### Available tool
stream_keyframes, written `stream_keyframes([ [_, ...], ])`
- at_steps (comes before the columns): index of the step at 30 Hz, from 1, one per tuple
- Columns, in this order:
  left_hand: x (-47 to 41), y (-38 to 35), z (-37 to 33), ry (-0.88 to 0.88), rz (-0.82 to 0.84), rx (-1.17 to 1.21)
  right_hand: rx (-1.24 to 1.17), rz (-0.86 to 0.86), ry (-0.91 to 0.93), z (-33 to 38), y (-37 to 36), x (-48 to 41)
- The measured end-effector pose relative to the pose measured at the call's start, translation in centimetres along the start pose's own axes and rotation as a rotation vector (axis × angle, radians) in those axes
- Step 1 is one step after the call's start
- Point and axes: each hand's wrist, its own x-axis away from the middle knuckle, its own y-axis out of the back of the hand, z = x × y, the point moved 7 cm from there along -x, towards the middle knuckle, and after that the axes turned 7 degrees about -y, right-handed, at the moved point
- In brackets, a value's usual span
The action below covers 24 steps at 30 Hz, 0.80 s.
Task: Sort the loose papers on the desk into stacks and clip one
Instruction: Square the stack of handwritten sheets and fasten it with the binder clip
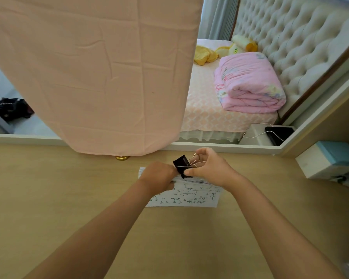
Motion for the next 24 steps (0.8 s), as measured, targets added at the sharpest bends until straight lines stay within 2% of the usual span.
stream_keyframes([
  [4, -0.1, -0.1, 0.1, 0.011, -0.001, 0.007, 0.118, -0.116, 0.092, 1.3, 0.6, 0.4],
  [8, -0.3, -0.4, 0.1, -0.018, -0.023, 0.023, 0.316, -0.322, 0.288, 2.7, 0.7, 0.6],
  [10, -0.2, -0.3, 0.1, -0.018, -0.018, 0.022, 0.361, -0.274, 0.302, 2.6, -0.6, 0.4],
  [12, -0.2, -0.2, 0.1, -0.016, -0.016, 0.011, 0.337, -0.216, 0.288, 2.0, -1.8, 0.3],
  [15, -0.1, -0.1, 0.2, 0.012, 0.005, 0.025, 0.258, -0.241, 0.31, 1.5, -1.9, 0.5],
  [19, -0.1, -0.3, 0.3, 0.013, 0.004, 0.018, 0.141, -0.227, 0.228, 0.7, -1.4, 0.3],
  [24, -0.1, -0.5, 0.3, -0.021, -0.033, 0.033, 0.081, -0.303, 0.277, 1.1, 0.5, 1.3],
])
